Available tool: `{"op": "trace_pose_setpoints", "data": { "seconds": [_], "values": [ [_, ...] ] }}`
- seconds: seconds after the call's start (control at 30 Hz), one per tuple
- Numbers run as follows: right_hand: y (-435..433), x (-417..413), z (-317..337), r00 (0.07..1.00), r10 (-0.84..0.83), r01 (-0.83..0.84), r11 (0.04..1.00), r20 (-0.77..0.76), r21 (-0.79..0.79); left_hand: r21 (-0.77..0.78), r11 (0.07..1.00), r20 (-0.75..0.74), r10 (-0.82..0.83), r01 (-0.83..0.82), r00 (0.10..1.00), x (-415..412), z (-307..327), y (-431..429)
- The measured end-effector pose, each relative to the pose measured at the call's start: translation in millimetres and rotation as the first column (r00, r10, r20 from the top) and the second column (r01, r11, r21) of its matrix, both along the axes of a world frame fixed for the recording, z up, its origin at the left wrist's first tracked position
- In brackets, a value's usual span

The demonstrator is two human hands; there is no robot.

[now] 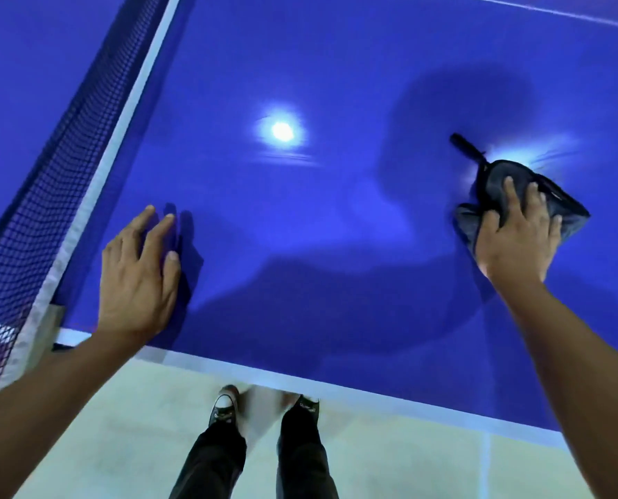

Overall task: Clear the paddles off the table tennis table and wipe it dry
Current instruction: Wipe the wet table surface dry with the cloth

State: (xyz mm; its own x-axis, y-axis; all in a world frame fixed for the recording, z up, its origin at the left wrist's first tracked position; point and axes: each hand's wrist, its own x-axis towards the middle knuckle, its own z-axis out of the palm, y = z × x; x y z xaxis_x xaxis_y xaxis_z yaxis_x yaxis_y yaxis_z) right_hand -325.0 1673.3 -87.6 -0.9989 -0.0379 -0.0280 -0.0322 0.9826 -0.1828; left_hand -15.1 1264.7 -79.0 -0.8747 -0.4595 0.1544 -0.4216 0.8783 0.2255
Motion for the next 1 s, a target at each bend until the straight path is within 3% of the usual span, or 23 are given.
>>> {"op": "trace_pose_setpoints", "data": {
  "seconds": [0.1, 0.2, 0.43, 0.63, 0.77, 0.9, 1.0],
  "values": [
    [-8.3, 3.3, 4.3, 1.0, -0.011, 0.011, 1.0, 0.018, -0.004, 0.077, 0.99, 0.015, 0.119, -0.12, 0.993, 69.5, 2.9, 25.5],
    [-51.8, 19.9, 7.3, 1.0, -0.016, 0.016, 1.0, 0.013, -0.012, 0.09, 0.987, 0.026, 0.13, -0.132, 0.991, 112.9, -2.2, 45.3],
    [-283.6, 117.6, -4.3, 0.906, 0.417, -0.419, 0.908, -0.071, -0.014, 0.141, 0.987, 0.094, 0.058, -0.071, 0.994, 138.8, -7.6, 47.5],
    [-414.5, 220.6, 4.0, 0.704, 0.709, -0.708, 0.705, 0.026, -0.038, 0.087, 0.996, 0.101, 0.011, -0.02, 0.995, 140.0, -12.7, 49.4],
    [-380.9, 210.4, 9.0, 0.703, 0.71, -0.709, 0.704, 0.048, -0.027, 0.059, 0.998, 0.093, 0.005, -0.01, 0.996, 140.8, -13.4, 50.2],
    [-261.4, 168.1, 5.3, 0.86, 0.509, -0.51, 0.856, -0.033, -0.079, 0.055, 0.998, 0.097, -0.002, -0.003, 0.995, 142.8, -15.1, 48.6],
    [-141.6, 133.4, 5.2, 0.963, 0.267, -0.268, 0.961, -0.019, -0.071, 0.066, 0.998, 0.101, 0.016, -0.023, 0.995, 140.2, -15.2, 52.5]
  ]
}}
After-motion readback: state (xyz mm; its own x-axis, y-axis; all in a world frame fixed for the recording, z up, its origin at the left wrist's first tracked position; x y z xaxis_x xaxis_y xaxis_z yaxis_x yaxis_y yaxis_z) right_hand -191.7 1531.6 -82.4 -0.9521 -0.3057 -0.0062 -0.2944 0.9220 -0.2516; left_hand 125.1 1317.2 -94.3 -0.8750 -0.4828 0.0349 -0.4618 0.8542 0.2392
